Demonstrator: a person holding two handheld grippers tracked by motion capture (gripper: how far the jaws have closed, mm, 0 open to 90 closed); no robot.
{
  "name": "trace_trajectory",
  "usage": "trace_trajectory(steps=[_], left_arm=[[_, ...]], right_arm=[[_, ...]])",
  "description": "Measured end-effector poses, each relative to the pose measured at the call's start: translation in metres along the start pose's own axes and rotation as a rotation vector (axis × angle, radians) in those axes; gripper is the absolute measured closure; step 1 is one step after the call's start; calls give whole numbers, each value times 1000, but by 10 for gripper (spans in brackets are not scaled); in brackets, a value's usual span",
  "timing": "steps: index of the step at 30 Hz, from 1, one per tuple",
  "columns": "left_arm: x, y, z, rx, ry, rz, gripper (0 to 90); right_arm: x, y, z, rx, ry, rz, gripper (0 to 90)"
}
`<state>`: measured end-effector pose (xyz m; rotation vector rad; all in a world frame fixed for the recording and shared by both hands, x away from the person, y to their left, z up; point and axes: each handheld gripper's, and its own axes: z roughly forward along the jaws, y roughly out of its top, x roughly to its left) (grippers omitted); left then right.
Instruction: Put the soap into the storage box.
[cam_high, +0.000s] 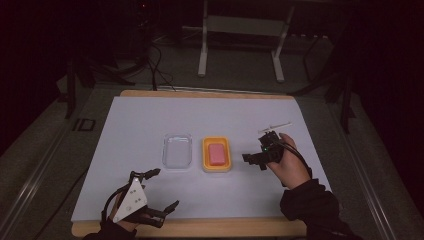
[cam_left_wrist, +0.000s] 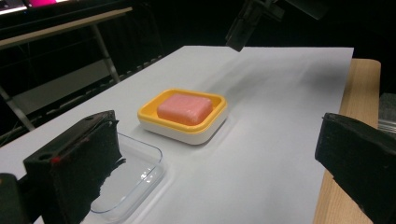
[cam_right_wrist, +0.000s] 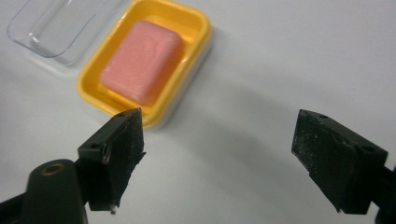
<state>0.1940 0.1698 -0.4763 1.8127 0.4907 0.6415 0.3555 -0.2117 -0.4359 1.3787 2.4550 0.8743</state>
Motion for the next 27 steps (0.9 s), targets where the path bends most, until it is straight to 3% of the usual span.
trace_trajectory(steps=[10, 16, 19, 21, 27], left_arm=[[0, 0, -1, -4, -1, 2, 6], [0, 0, -1, -4, -2, 1, 6], [0, 0, -1, -2, -2, 2, 6], [0, 0, -1, 0, -2, 2, 6], [0, 0, -1, 1, -3, 2, 6]], right_arm=[[-9, -25, -6, -37, -8, 46, 171], [-19, -47, -16, -86, -50, 71, 184], [-21, -52, -17, -85, -55, 77, 184], [-26, -61, -18, -68, -92, 66, 187], [-30, -76, -21, -81, -92, 103, 178]])
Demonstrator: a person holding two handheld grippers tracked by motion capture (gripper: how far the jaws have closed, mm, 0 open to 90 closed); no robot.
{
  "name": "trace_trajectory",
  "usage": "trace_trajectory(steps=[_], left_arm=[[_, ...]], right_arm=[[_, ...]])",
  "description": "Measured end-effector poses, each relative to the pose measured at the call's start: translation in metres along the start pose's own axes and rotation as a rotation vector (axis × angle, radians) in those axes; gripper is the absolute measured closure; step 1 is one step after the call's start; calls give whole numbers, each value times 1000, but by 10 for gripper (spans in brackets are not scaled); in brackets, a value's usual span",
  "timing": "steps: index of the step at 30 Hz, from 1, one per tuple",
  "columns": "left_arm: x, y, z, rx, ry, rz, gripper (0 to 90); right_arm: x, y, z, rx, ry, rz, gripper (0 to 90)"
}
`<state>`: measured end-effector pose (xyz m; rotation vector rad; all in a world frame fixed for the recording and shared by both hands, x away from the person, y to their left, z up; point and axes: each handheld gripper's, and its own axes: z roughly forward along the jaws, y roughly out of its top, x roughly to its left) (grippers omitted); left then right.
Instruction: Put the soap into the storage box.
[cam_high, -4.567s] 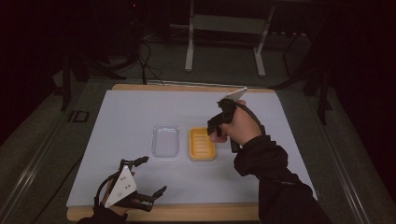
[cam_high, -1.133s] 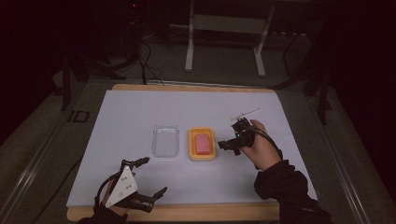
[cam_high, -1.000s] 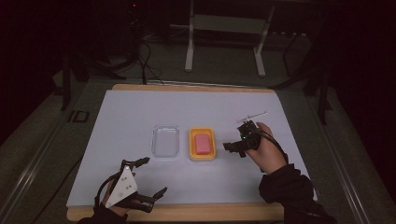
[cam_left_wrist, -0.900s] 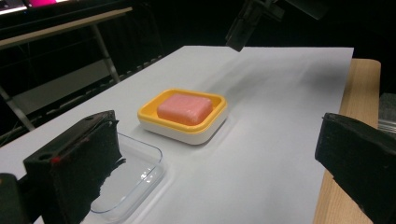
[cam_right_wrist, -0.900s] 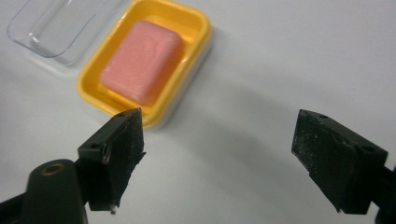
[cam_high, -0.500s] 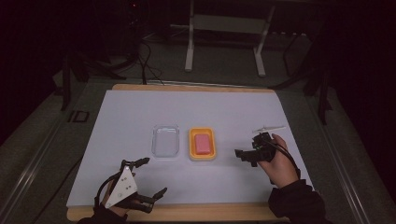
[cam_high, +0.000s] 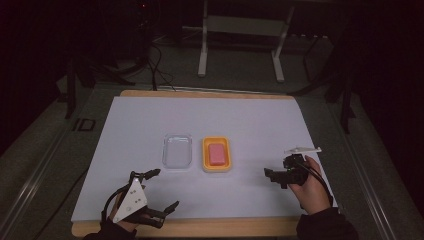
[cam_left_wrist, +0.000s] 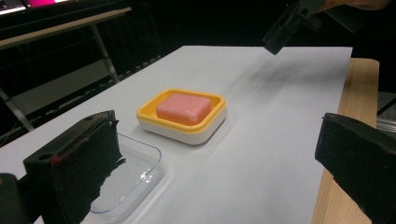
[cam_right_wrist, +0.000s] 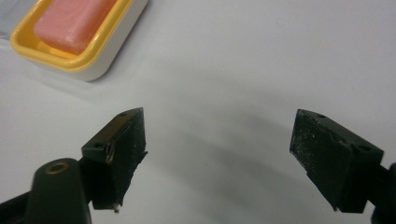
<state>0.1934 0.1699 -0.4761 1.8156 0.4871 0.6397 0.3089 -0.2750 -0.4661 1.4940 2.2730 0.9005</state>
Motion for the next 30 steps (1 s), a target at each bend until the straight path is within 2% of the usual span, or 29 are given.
trace_trajectory(steps=[12, 16, 21, 24, 30], left_arm=[[0, 0, 1, 3, -3, 0, 6], [0, 0, 1, 4, -2, 1, 6], [0, 0, 1, 2, -2, -1, 7], [0, 0, 1, 5, -2, -2, 6], [0, 0, 1, 5, -3, -3, 6]], right_arm=[[-11, -30, -9, -11, -29, 47, 165], [-13, -39, -9, -26, -39, 41, 161], [-15, -43, -4, -22, -57, 46, 162], [-16, -44, -3, -20, -55, 57, 162], [-16, -45, -2, -15, -55, 48, 163]])
